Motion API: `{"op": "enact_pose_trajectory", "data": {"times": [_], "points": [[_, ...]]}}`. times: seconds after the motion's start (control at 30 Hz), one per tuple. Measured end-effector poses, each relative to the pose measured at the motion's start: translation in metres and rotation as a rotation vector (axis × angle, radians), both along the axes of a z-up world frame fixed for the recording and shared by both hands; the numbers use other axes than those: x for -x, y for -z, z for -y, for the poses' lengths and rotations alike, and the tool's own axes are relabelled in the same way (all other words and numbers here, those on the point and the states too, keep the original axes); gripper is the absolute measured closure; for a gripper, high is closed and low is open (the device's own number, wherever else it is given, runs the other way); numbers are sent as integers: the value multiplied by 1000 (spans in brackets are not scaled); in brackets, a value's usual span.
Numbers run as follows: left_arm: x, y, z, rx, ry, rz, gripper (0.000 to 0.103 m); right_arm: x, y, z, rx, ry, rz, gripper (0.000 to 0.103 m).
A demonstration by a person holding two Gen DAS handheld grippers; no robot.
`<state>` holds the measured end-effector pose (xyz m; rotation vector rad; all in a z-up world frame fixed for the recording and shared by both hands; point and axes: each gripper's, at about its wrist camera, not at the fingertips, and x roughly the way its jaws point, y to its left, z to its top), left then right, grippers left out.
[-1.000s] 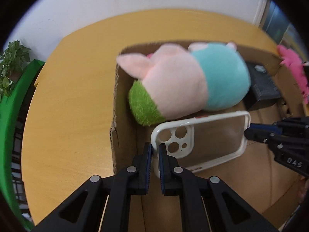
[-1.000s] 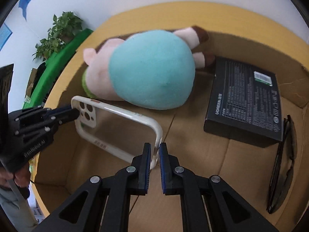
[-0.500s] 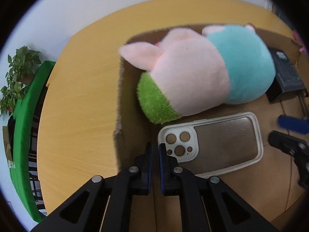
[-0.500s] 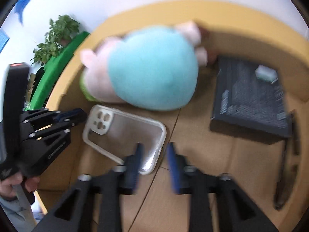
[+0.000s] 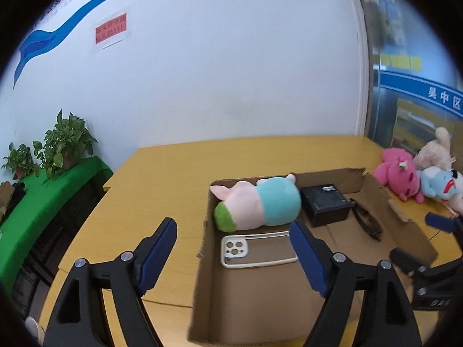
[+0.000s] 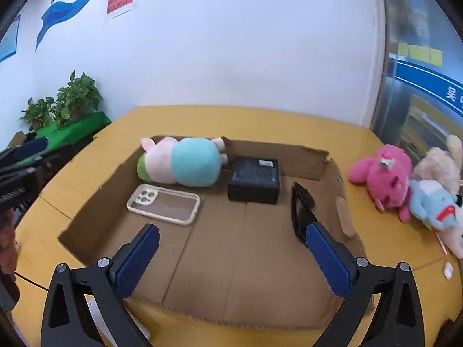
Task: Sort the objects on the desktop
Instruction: 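Move the left gripper toward the white power bank on the table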
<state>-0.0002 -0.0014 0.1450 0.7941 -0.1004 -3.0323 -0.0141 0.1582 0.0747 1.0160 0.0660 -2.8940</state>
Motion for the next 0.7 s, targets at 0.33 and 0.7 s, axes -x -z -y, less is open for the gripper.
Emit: {"op": "enact_pose_trajectory", "data": {"times": [0.33,0.7], "points": [[-38,32,-23,-71,72,22,23,-55,20,-13,-12,31,-8,0],[-53,35,-26,-102,68,26,23,-73,17,-10,-9,18,-41,0]]}}
